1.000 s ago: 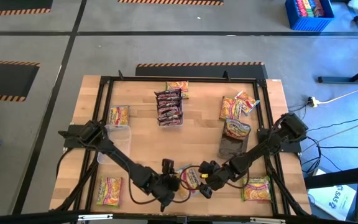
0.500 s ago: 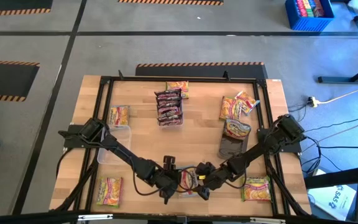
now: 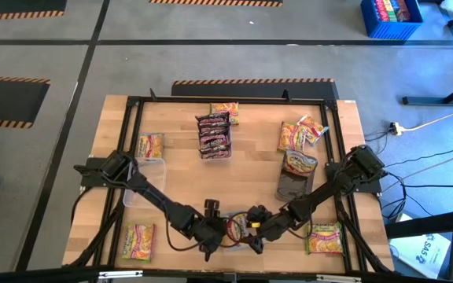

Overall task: Sort Maruchan noodles
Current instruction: Put the blue noodle pack into the black bin

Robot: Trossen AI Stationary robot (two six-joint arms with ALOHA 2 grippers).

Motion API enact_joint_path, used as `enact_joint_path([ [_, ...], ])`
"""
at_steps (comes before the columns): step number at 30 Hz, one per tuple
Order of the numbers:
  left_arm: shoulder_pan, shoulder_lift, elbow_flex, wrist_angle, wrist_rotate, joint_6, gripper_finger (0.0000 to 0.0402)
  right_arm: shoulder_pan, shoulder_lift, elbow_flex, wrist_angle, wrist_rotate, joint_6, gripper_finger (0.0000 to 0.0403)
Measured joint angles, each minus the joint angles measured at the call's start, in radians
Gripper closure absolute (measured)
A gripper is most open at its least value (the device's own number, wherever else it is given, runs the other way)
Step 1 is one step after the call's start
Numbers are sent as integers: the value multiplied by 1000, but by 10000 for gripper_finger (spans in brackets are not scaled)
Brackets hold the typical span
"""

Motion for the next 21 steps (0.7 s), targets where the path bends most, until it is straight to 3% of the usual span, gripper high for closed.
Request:
enact_joint_path([
  [8,-22,0,13,27,-68,22,206,-5,-2,4,110,61,1,91],
  [21,-25,1,21,35,-101,59,206,-11,-2,4,35,62,18,96],
])
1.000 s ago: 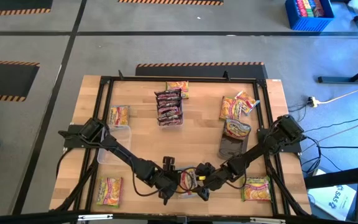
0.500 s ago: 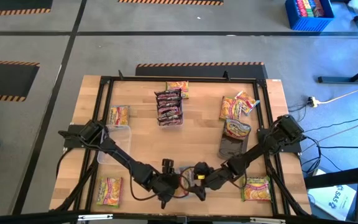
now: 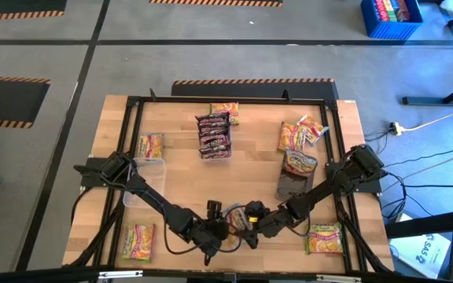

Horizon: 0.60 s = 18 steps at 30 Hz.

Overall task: Sort Maruchan noodles
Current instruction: Put the blue noodle pack into the black bin

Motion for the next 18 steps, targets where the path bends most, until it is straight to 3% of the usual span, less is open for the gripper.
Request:
enact_joint_path([
  [12,-3,-21,0,-32,6,2,206,1,-1,0,-5,-4,-49,226],
  [18,-16,-73,0,-106,8,0,206,2,-6,1,-10,17,-127,258],
])
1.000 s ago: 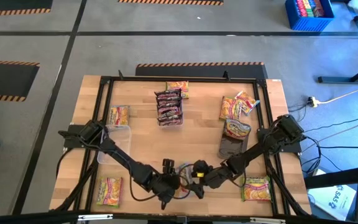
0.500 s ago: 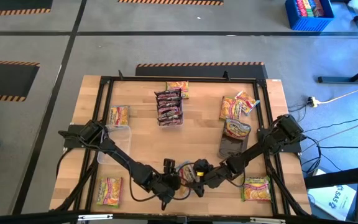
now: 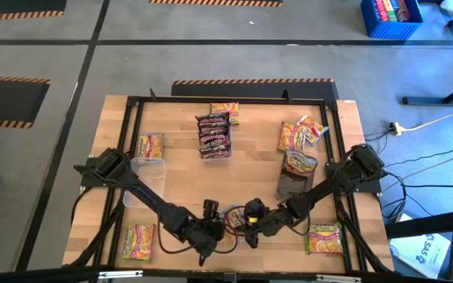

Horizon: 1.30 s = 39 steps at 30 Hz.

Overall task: Sort Maruchan noodles
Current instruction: Put the blue noodle pack into the black bin

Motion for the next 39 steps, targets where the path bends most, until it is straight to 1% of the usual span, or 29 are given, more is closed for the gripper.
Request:
enact_joint_path([
  [4,-25,-34,-2,-89,-31,-3,206,2,-3,0,0,20,-60,261],
  [7,-40,-44,-6,-111,-47,-6,206,2,-32,-1,-42,21,-105,262],
  [10,-50,-43,-25,-114,-40,-11,206,3,-91,-3,-132,24,-132,263],
  [13,-46,-44,-60,-110,21,-51,206,3,-175,-3,-271,38,-137,264],
  [16,-34,-56,-115,-93,49,-91,206,3,-277,-3,-414,44,-142,264],
  [20,-12,-92,-203,19,86,-114,206,3,-440,-3,-612,45,-144,264],
  [22,-5,-104,-234,77,89,-114,206,2,-523,-3,-697,46,-146,263],
  [26,12,-107,-244,95,81,-115,206,2,-683,-3,-876,55,-159,264],
  [29,21,-107,-245,105,80,-116,206,2,-783,-3,-1037,55,-157,271],
  [34,20,-107,-245,124,79,-113,206,2,-881,-3,-1295,57,-113,284],
  [36,20,-107,-245,125,79,-113,206,2,-896,-3,-1374,75,-103,283],
  [39,20,-107,-245,127,68,-108,206,2,-895,-3,-1440,90,-104,281],
])
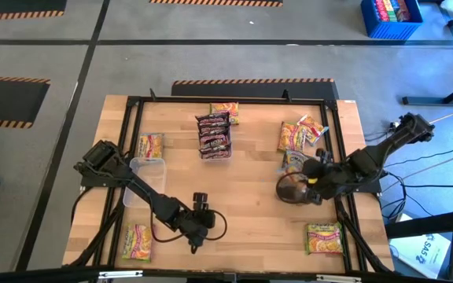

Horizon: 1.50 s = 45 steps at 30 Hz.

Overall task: Sort Maruchan noodles
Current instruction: Put the blue noodle pack into the black bin

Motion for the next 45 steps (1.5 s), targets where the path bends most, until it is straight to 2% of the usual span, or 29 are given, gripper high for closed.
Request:
enact_joint_path([
  [9,0,0,0,4,-36,3,206,0,10,-71,-41,-2,-28,283],
  [15,0,1,0,4,-36,4,206,0,10,-116,-36,-69,-2,285],
  [28,-3,2,0,24,-37,6,206,-17,10,-227,51,-114,25,282],
  [36,-2,2,0,26,-37,7,206,-95,10,-261,108,-218,0,281],
  [45,-2,2,0,26,-37,14,206,-174,10,-261,136,-219,-128,281],
])
